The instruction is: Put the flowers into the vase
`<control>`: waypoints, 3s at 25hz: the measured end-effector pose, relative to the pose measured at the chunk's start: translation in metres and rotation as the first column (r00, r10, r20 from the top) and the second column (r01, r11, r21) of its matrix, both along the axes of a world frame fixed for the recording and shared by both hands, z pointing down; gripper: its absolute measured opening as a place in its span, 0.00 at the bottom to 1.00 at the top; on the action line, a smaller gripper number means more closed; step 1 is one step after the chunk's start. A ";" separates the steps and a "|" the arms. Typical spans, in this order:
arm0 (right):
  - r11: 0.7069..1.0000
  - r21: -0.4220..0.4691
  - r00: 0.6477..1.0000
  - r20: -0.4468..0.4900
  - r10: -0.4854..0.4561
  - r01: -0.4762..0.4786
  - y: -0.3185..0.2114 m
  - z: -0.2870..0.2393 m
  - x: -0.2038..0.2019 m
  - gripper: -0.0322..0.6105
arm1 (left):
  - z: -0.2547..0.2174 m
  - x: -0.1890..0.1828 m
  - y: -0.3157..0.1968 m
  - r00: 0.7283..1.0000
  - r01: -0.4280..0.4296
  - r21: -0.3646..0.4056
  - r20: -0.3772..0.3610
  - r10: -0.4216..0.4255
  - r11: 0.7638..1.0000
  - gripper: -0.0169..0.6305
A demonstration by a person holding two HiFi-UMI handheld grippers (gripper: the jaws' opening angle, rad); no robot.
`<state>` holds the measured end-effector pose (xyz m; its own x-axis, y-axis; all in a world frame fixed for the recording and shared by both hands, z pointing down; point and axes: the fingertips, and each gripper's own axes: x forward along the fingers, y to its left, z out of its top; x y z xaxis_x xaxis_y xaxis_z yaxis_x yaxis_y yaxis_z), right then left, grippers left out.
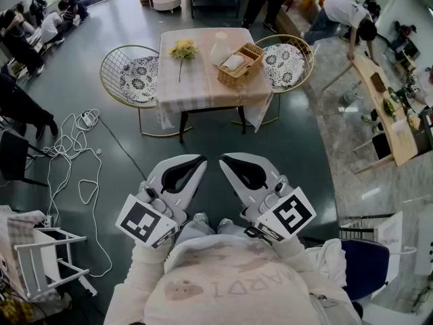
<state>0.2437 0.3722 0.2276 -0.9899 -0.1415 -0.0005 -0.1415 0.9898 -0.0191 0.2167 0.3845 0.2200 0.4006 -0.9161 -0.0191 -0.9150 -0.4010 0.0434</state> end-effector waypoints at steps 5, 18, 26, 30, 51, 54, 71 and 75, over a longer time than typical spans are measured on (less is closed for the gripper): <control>1.000 -0.016 1.000 0.007 -0.013 0.013 0.003 0.002 -0.010 0.09 | 0.000 -0.007 0.001 1.000 -0.002 -0.001 0.003 0.002 1.000 0.03; 0.998 -0.036 0.998 0.016 -0.054 0.055 0.004 0.001 -0.050 0.09 | 0.006 -0.054 0.001 0.999 0.032 0.022 0.009 -0.032 0.999 0.03; 0.998 -0.054 0.997 0.072 0.018 -0.014 -0.003 -0.013 -0.059 0.09 | 0.012 -0.084 -0.001 1.000 0.002 0.030 -0.001 -0.002 1.000 0.03; 0.998 -0.041 0.997 0.061 0.043 -0.040 -0.019 -0.007 -0.064 0.10 | 0.016 -0.091 -0.015 0.999 -0.009 0.035 -0.031 0.010 0.999 0.03; 0.995 -0.066 0.994 0.087 -0.063 0.068 -0.185 -0.013 -0.140 0.11 | 0.012 -0.153 -0.178 0.998 0.057 -0.010 0.017 -0.057 0.998 0.03; 0.994 -0.063 0.993 0.086 -0.080 0.085 -0.213 -0.014 -0.145 0.11 | 0.010 -0.157 -0.210 0.998 0.062 -0.018 0.020 -0.061 0.998 0.03; 0.992 -0.100 0.994 0.090 -0.062 0.071 -0.310 -0.002 -0.146 0.11 | 0.023 -0.163 -0.301 0.996 0.077 -0.060 0.057 -0.073 0.995 0.03; 0.995 -0.085 0.996 0.077 -0.045 0.051 -0.320 -0.001 -0.150 0.11 | 0.021 -0.166 -0.317 0.998 0.053 -0.039 0.037 -0.052 0.998 0.03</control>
